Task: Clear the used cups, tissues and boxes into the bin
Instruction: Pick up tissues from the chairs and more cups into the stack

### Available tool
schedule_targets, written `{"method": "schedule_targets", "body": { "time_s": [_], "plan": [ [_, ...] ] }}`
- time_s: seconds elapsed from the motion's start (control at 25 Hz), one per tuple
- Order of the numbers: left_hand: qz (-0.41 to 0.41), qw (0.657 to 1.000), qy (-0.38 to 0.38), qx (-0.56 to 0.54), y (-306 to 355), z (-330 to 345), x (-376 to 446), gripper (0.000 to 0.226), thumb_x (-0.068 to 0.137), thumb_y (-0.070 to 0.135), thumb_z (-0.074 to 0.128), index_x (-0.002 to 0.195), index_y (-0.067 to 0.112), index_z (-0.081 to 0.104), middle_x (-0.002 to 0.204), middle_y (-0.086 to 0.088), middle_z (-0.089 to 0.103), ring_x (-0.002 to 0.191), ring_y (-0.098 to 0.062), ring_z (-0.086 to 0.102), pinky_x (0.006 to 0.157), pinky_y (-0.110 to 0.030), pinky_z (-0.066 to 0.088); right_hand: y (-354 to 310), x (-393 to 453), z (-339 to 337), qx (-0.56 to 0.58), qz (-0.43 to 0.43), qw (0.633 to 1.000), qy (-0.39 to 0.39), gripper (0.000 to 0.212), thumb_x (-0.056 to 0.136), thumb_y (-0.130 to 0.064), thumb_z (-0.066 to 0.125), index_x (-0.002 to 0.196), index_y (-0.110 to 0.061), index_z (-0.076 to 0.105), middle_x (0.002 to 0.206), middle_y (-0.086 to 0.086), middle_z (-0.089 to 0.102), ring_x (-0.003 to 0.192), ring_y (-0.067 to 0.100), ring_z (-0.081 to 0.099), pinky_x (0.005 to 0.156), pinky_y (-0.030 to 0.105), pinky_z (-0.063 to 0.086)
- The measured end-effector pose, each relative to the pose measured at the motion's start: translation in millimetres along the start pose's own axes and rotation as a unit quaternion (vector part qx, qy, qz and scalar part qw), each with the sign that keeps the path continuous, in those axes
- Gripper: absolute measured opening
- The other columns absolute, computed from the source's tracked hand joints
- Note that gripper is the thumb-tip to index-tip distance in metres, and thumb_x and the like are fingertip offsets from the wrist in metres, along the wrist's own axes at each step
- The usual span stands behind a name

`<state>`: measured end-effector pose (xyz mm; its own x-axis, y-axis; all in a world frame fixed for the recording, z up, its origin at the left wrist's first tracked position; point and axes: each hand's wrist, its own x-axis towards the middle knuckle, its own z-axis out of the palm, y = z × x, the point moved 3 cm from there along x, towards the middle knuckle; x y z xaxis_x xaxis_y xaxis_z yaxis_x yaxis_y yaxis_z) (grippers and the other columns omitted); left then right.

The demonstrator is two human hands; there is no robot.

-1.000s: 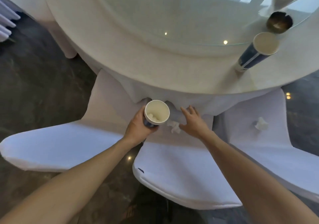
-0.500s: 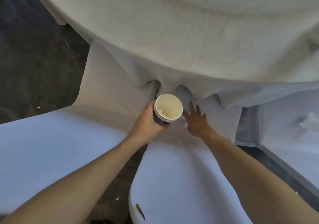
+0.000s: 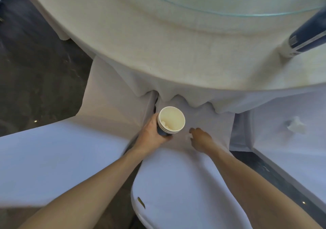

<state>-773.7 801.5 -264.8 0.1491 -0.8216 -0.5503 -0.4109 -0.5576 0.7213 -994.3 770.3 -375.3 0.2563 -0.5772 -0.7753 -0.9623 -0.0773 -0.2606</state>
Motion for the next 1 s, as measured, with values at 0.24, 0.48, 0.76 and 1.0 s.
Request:
{"method": "schedule_targets", "body": {
  "time_s": [0.24, 0.48, 0.76, 1.0],
  "plan": [
    [0.044, 0.999, -0.017, 0.017, 65.0, 1.3, -34.4, 0.082, 0.063, 0.028, 0.092, 0.137, 0.028, 0.055, 0.131, 0.006, 0.068, 0.124, -0.015, 0.063, 0.103, -0.042, 0.054, -13.1, -87.6, -122.9, 0.185, 0.001, 0.975, 0.122, 0.014, 0.103, -0.012, 0.041, 0.114, -0.006, 0.048, 0.123, 0.019, 0.058, 0.105, 0.036, 0.057, 0.075, 0.035, 0.037],
    [0.114, 0.993, -0.018, 0.024, 138.5, -5.1, -62.2, 0.075, 0.063, 0.026, 0.089, 0.13, 0.023, 0.058, 0.124, 0.005, 0.066, 0.118, -0.017, 0.064, 0.099, -0.042, 0.054, -47.5, -203.4, -224.5, 0.266, -0.055, 0.927, 0.258, 0.019, 0.105, -0.027, 0.046, 0.111, -0.009, 0.046, 0.104, 0.009, 0.057, 0.094, 0.031, 0.055, 0.078, 0.036, 0.039],
    [0.147, 0.988, -0.034, 0.031, 179.1, 22.2, -85.4, 0.071, 0.06, 0.041, 0.086, 0.124, 0.034, 0.058, 0.117, 0.009, 0.07, 0.108, -0.012, 0.068, 0.09, -0.046, 0.059, -42.1, -279.8, -225.0, 0.199, -0.119, 0.931, 0.283, 0.033, 0.104, -0.018, 0.047, 0.135, -0.015, 0.057, 0.127, 0.007, 0.056, 0.111, 0.027, 0.057, 0.097, 0.037, 0.046],
    [0.182, 0.981, -0.012, 0.062, 203.8, 65.7, -132.2, 0.064, 0.064, 0.033, 0.088, 0.12, 0.034, 0.056, 0.115, 0.008, 0.066, 0.106, -0.015, 0.064, 0.081, -0.033, 0.053, 6.7, -318.1, -216.4, 0.154, -0.093, 0.929, 0.324, 0.02, 0.094, -0.036, 0.063, 0.108, -0.022, 0.06, 0.106, -0.003, 0.059, 0.088, 0.019, 0.055, 0.077, 0.032, 0.044]
  ]
}}
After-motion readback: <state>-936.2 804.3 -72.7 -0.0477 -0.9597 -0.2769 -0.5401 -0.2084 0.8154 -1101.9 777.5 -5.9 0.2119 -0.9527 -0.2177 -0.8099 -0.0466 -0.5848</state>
